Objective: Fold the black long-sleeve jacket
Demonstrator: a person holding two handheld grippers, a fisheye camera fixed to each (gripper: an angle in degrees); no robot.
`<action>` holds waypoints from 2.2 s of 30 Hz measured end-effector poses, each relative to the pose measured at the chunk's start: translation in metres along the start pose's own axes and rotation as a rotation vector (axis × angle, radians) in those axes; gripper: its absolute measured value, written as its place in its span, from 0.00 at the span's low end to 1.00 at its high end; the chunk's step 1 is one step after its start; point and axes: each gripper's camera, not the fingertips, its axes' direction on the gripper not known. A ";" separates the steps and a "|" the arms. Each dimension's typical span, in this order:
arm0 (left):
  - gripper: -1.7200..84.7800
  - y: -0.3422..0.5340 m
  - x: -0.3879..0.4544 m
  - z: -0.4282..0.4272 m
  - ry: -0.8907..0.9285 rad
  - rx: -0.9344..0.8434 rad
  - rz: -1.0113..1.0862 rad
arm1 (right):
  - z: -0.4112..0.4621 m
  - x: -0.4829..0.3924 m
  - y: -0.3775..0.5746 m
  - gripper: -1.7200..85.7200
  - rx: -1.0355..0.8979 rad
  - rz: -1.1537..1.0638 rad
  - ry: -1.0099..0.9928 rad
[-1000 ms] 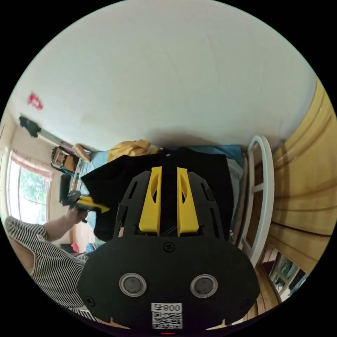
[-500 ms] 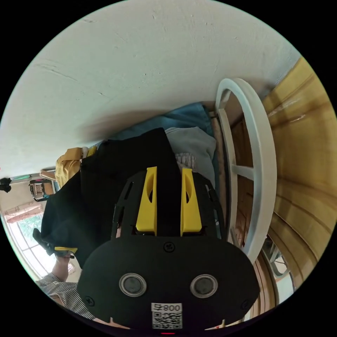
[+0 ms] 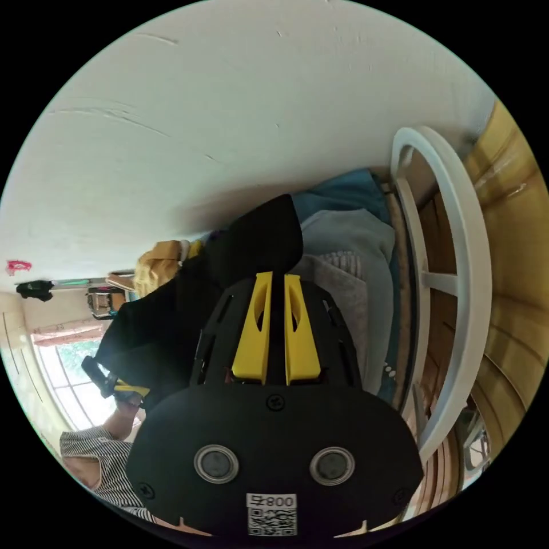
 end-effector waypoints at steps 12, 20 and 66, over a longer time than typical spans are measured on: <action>0.07 0.163 -0.029 -0.297 -0.058 0.309 0.042 | -0.065 -0.183 0.146 0.04 0.178 -0.402 -0.187; 0.07 0.347 -0.045 -0.516 -0.183 0.572 0.054 | -0.086 -0.329 0.254 0.03 0.339 -0.599 -0.418; 0.07 1.172 -0.379 -1.038 -0.181 0.841 -0.212 | 0.303 -0.949 0.738 0.03 0.133 -0.572 -0.643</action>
